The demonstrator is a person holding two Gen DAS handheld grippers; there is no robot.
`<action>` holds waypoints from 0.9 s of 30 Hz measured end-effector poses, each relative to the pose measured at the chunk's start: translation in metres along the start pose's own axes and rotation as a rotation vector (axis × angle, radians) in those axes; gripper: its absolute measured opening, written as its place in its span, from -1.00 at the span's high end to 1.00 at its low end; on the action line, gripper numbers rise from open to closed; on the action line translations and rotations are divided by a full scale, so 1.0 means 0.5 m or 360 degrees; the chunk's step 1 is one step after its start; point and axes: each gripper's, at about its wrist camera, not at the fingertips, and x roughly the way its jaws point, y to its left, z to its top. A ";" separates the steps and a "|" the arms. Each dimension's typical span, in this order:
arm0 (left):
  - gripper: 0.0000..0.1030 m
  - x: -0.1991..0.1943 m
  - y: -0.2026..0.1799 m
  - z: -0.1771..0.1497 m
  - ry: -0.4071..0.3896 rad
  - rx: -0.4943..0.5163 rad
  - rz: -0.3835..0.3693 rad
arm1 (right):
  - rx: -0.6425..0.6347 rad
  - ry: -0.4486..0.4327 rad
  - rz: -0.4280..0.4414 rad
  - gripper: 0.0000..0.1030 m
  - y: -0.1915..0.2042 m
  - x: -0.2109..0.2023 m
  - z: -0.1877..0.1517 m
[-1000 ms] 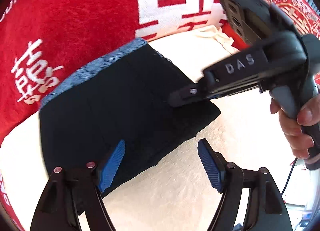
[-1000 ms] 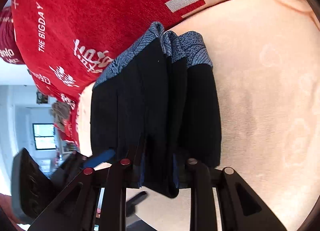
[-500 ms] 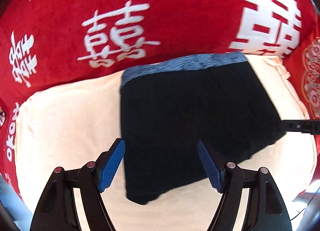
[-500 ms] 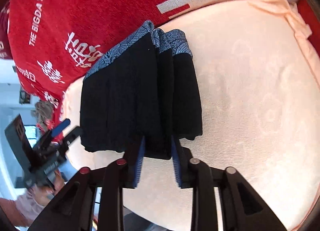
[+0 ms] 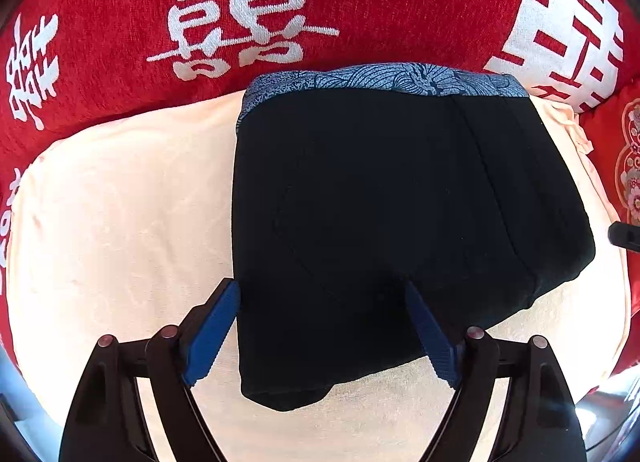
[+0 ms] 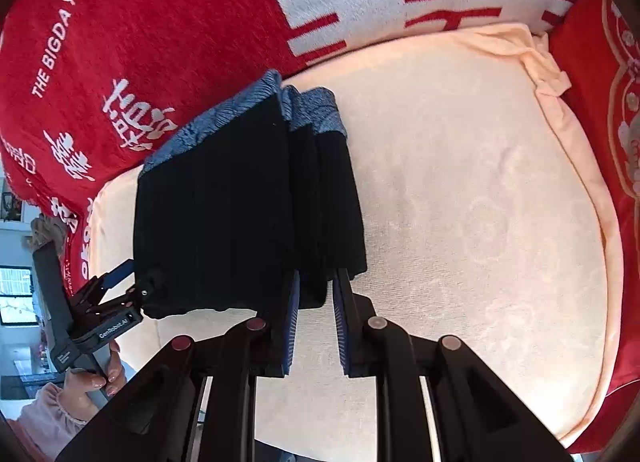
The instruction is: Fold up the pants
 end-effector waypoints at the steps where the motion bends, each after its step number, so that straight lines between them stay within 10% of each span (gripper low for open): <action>1: -0.65 0.003 -0.001 0.001 0.0001 0.0003 -0.0001 | -0.0033 -0.0004 0.0022 0.63 0.020 -0.002 -0.002; 5: -0.66 0.008 0.001 -0.001 0.0021 -0.0019 -0.0021 | -0.0170 0.0062 0.0022 0.59 0.086 0.032 -0.008; 9: -0.71 0.012 0.003 -0.006 0.0044 -0.0037 -0.0030 | -0.0160 0.0141 -0.0029 0.15 0.095 0.091 -0.006; 27: -0.83 0.031 0.030 -0.017 0.0148 -0.0046 -0.0168 | 0.0018 0.0294 -0.0265 0.13 0.086 0.159 -0.096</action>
